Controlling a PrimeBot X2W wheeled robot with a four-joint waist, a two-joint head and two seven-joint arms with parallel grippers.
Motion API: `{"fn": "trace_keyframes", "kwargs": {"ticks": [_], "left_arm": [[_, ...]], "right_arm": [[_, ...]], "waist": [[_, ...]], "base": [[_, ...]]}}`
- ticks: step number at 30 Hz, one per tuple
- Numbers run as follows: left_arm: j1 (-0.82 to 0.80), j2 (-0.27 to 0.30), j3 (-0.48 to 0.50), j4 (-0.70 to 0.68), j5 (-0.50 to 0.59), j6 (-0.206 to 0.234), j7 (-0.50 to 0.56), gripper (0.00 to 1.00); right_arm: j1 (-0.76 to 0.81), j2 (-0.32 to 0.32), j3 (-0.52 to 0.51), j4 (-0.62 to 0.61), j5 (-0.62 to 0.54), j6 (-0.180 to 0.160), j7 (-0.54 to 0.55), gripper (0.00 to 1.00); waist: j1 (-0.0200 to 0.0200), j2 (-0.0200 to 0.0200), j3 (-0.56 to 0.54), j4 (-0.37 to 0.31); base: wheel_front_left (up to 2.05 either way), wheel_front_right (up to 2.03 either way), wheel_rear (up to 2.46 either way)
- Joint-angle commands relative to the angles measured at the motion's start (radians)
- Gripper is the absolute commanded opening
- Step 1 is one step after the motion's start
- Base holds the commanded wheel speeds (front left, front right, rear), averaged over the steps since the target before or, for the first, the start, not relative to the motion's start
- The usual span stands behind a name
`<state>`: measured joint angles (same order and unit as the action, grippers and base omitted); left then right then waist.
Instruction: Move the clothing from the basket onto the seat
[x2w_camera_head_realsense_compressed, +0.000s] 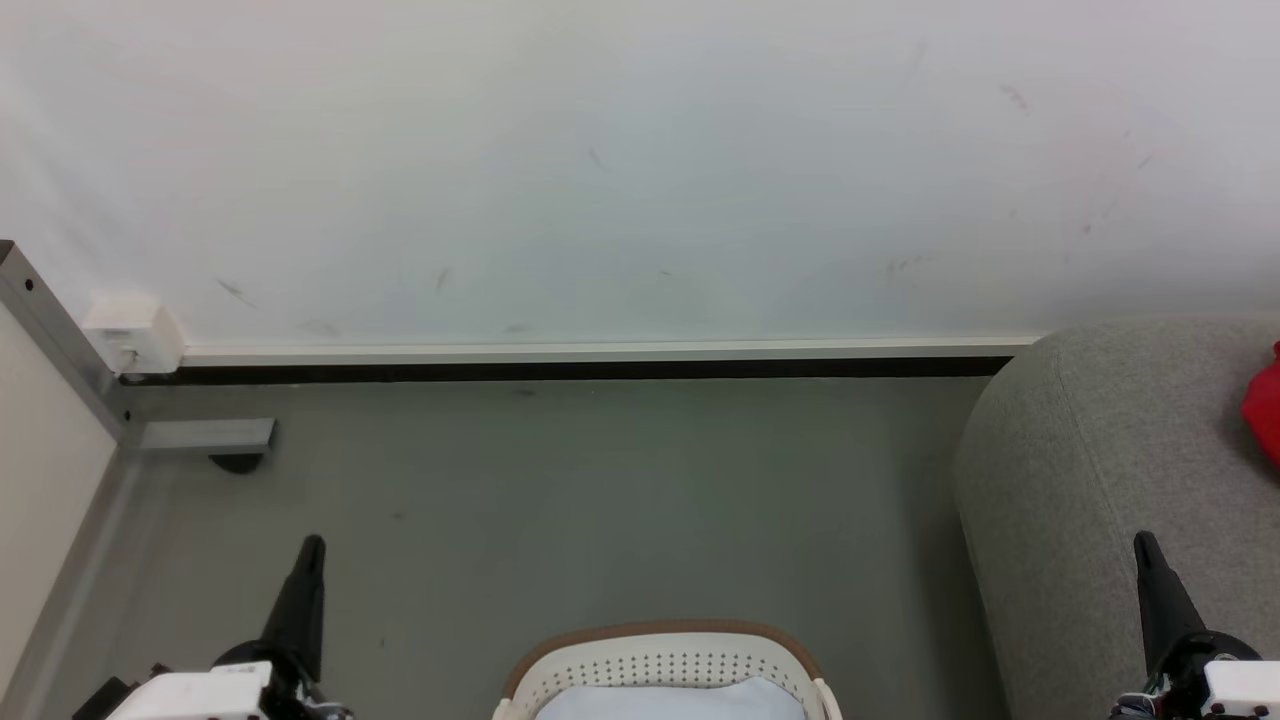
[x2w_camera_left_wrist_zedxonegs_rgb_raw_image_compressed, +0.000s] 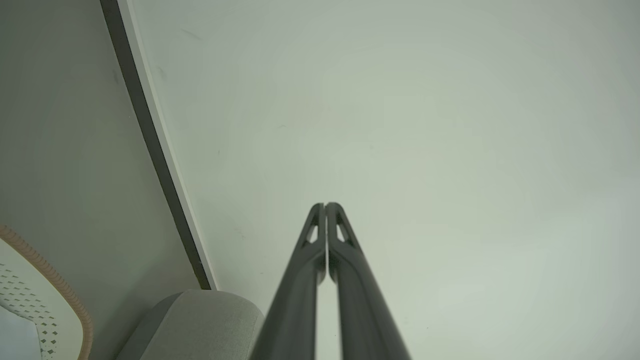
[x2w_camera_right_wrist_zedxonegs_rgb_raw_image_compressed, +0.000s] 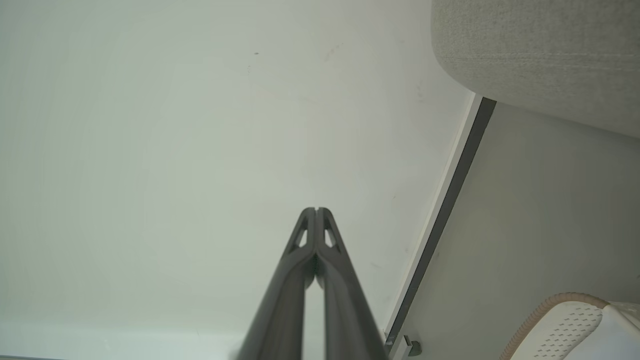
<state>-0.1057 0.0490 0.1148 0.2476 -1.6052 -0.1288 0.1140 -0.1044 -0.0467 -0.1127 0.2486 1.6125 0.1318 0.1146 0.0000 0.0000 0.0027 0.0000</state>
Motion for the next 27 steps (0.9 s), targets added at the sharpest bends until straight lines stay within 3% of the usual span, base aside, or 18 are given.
{"fn": "trace_keyframes", "kwargs": {"ticks": [1,27], "left_arm": [[-0.010,0.002,0.002,-0.003,-0.014,-0.005,0.004,0.00],[-0.010,0.002,0.002,-0.002,-0.014,-0.005,0.004,0.00]], "right_arm": [[-0.012,-0.007,-0.004,-0.005,0.001,-0.002,0.003,0.00],[-0.012,-0.007,-0.004,-0.005,0.001,-0.002,0.003,0.00]], "waist": [[0.0000,0.0000,0.000,0.000],[0.0000,0.0000,0.000,0.000]], "base": [[0.00,0.00,0.00],[0.00,0.00,0.00]]}}
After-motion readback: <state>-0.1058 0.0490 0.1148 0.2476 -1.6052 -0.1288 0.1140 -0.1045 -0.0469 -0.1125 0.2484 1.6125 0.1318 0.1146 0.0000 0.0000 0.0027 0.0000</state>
